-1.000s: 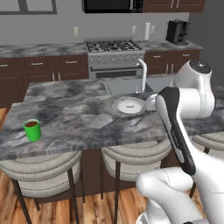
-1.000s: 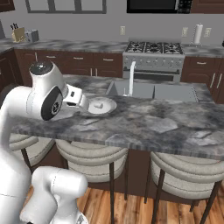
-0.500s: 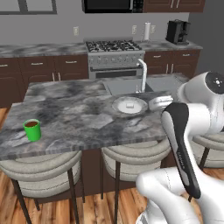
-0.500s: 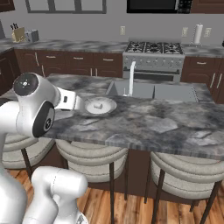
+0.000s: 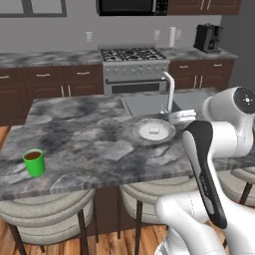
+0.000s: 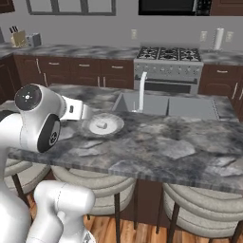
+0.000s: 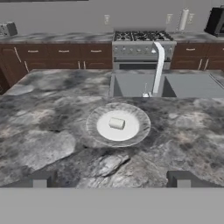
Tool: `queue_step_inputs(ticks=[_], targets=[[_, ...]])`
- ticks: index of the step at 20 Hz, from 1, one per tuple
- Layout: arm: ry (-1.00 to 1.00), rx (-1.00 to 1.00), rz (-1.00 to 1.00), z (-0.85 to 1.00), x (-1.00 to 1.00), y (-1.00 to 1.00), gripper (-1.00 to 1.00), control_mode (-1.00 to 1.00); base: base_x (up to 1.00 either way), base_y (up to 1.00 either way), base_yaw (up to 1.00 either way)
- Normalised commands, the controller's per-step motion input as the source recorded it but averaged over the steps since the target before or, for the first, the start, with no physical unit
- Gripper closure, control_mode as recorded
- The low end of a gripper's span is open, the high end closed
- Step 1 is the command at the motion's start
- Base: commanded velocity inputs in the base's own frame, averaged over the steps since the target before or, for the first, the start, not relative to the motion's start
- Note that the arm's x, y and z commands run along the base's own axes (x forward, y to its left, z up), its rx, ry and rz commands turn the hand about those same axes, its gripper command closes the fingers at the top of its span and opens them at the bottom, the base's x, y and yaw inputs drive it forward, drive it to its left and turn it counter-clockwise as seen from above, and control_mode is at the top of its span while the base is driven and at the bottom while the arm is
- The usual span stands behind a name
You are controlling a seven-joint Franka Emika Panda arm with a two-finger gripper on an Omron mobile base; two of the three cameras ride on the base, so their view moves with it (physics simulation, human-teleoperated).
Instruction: Pick up the marshmallow and place it in the cup of hot chocolate on the dining counter.
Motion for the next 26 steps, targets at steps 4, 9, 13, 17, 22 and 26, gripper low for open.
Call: queue_step_inputs(ticks=[4, 9, 13, 17, 22, 26], targets=[[0.00, 0.00, 0.00, 0.00, 0.00, 0.00, -1.00, 1.00, 0.93, -0.19, 0.09], [0.00, 0.00, 0.27, -0.04, 0.76, -0.41, -1.00, -1.00, 0.00, 0.00, 0.00], [-0.03, 0.00, 0.40, -0.13, 0.48, -0.39, -1.00, -1.00, 0.00, 0.00, 0.00], [-0.12, 0.00, 0.40, -0.53, 0.58, -0.17, -1.00, -1.00, 0.00, 0.00, 0.00], [-0.10, 0.00, 0.41, -0.47, 0.50, 0.00, -1.00, -1.00, 0.00, 0.00, 0.00], [-0.01, -0.01, 0.40, -0.35, 0.34, 0.01, -1.00, -1.00, 0.00, 0.00, 0.00]])
